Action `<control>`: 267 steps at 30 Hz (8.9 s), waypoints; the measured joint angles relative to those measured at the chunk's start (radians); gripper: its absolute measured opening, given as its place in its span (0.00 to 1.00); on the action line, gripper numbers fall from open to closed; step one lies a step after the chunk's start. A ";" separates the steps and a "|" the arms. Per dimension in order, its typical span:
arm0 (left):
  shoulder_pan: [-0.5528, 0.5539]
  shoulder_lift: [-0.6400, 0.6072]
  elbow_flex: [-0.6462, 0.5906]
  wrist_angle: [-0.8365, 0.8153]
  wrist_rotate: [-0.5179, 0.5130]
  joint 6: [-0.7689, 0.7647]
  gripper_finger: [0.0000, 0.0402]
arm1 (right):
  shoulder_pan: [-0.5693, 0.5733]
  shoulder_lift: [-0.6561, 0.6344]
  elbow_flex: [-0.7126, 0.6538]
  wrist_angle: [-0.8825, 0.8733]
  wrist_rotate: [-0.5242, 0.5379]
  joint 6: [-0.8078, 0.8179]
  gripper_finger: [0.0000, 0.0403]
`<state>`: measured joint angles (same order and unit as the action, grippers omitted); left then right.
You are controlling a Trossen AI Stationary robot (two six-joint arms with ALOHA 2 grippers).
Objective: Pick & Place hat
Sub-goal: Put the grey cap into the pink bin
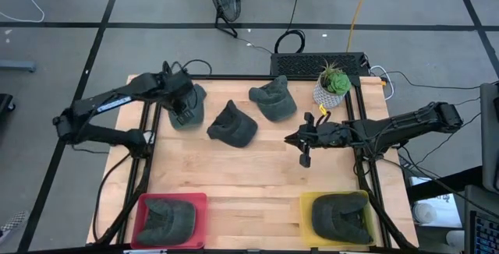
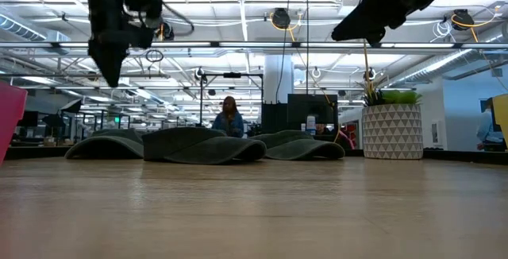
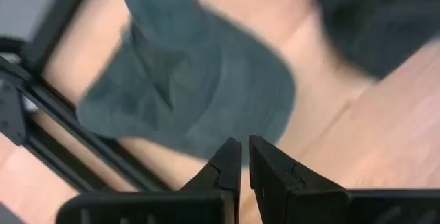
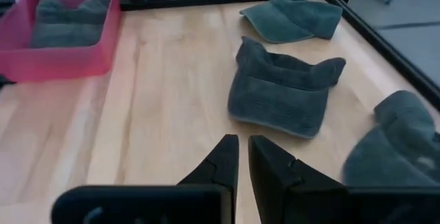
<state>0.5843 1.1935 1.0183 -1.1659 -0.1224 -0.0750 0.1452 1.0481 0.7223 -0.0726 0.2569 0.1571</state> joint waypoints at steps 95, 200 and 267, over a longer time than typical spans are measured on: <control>-0.055 -0.024 0.108 -0.295 0.349 -0.245 0.02 | 0.109 0.064 0.000 0.001 0.008 -0.043 0.06; -1.612 0.376 0.274 0.113 -0.145 -2.209 0.24 | -0.124 0.063 0.001 0.621 -0.002 -0.427 0.06; -1.590 0.458 0.280 0.203 0.407 -1.674 0.04 | -0.124 0.063 0.000 0.551 -0.001 -0.405 0.06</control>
<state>-1.0054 1.6515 1.2980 -0.9630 0.2844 -1.7490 0.0216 1.1110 0.7227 0.4782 0.2558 -0.2474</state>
